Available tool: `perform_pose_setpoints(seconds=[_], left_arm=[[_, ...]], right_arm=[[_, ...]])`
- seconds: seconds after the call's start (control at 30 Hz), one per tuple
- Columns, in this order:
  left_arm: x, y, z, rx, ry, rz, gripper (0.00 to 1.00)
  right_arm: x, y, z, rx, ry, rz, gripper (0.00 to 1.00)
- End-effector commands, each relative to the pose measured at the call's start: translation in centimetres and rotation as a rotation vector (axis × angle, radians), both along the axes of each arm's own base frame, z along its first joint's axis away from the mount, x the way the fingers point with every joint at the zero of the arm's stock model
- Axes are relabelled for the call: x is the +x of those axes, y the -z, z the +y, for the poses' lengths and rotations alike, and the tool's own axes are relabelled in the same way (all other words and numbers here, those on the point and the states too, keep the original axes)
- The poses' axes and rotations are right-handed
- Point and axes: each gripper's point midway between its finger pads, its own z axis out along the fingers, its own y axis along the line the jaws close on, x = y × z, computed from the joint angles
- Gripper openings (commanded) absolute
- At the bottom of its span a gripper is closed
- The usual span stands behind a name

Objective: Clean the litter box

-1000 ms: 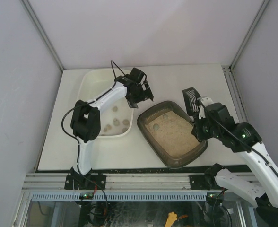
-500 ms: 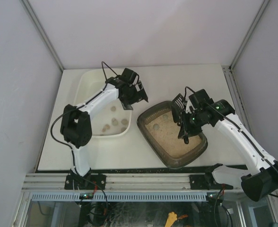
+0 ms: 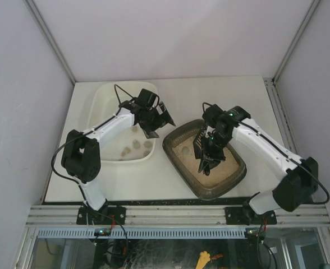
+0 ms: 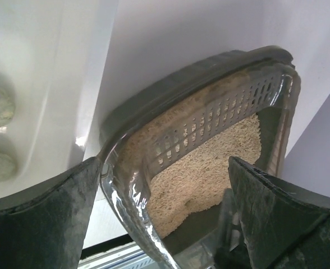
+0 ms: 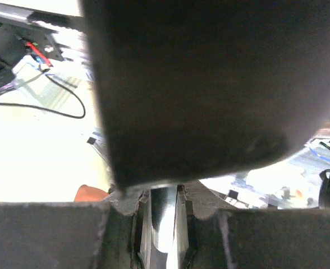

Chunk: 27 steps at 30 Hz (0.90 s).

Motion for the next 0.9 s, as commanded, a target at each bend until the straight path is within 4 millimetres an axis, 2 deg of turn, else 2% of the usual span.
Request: perform_pose_setpoints(seconds=[0.0,0.13,0.27,0.47,0.7,0.87], left_arm=[[0.9,-2.2,-1.1,-0.096,-0.032,-0.043,1.00],[0.6,-2.0,-0.9,-0.093,-0.046,-0.032,1.00],[-0.5,-1.2,-0.5,-0.089,-0.051,-0.006,1.00],[-1.7,-0.2,0.4,-0.104,-0.074,-0.031,1.00],[-1.7,-1.0,0.4,-0.131,-0.066,-0.088,1.00],[-1.3,-2.0,0.8,-0.124,-0.078,-0.125,1.00]], right_arm=[[1.0,-0.1,-0.3,-0.121,-0.007,0.009,0.00],[1.5,0.5,-0.6,-0.162,0.000,0.040,0.00],[1.5,1.6,-1.4,-0.208,-0.020,0.069,0.00],[1.5,3.7,-0.3,-0.174,-0.090,0.137,0.00],[3.4,5.5,0.5,-0.157,-0.092,0.140,0.00],[3.8,6.8,1.1,-0.162,-0.101,0.150,0.00]])
